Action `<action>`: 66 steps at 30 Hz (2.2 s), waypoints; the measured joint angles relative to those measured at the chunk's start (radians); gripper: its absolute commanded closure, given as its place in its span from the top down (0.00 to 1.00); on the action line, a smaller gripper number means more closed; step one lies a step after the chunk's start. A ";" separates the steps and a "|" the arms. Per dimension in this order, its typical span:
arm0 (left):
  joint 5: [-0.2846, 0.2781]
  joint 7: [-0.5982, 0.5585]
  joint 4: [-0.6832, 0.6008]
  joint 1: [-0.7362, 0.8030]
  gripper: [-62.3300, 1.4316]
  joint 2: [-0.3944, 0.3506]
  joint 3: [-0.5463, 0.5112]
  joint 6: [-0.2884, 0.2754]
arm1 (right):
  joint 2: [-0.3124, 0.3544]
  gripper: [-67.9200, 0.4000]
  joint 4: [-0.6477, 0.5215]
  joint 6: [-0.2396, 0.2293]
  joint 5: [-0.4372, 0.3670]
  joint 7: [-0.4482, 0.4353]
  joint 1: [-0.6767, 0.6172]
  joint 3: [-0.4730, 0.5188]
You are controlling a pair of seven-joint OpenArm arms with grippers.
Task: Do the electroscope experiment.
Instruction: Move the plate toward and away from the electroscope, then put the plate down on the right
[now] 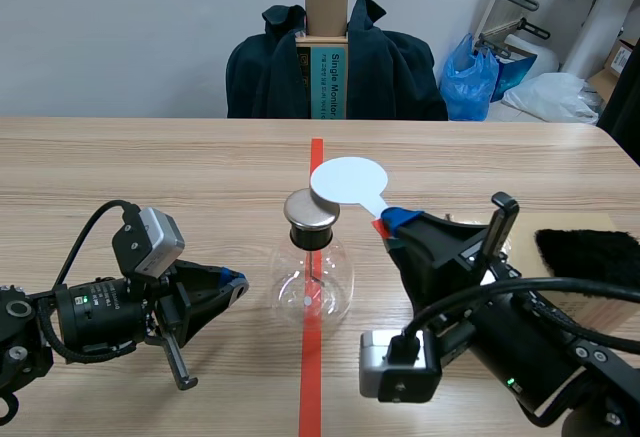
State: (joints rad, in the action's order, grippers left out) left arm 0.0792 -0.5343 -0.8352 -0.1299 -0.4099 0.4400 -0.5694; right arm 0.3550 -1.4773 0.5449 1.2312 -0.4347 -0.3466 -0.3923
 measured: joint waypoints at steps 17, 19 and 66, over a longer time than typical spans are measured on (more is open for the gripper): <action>0.000 0.000 0.000 0.000 0.05 0.000 0.000 0.000 | 0.000 0.02 0.000 0.000 0.000 -0.159 0.000 0.000; 0.000 0.000 0.000 0.000 0.05 0.000 0.000 0.000 | 0.000 0.02 0.000 0.000 0.000 -0.159 0.000 0.000; -0.051 -0.269 -0.371 0.417 0.95 -0.318 -0.015 0.026 | -0.011 0.02 -0.086 0.177 -0.017 0.444 -0.317 0.136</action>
State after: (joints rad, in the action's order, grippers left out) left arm 0.0280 -0.8032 -1.2064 0.2874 -0.7277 0.4252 -0.5430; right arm 0.3435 -1.5635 0.7216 1.2144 0.0093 -0.6632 -0.2565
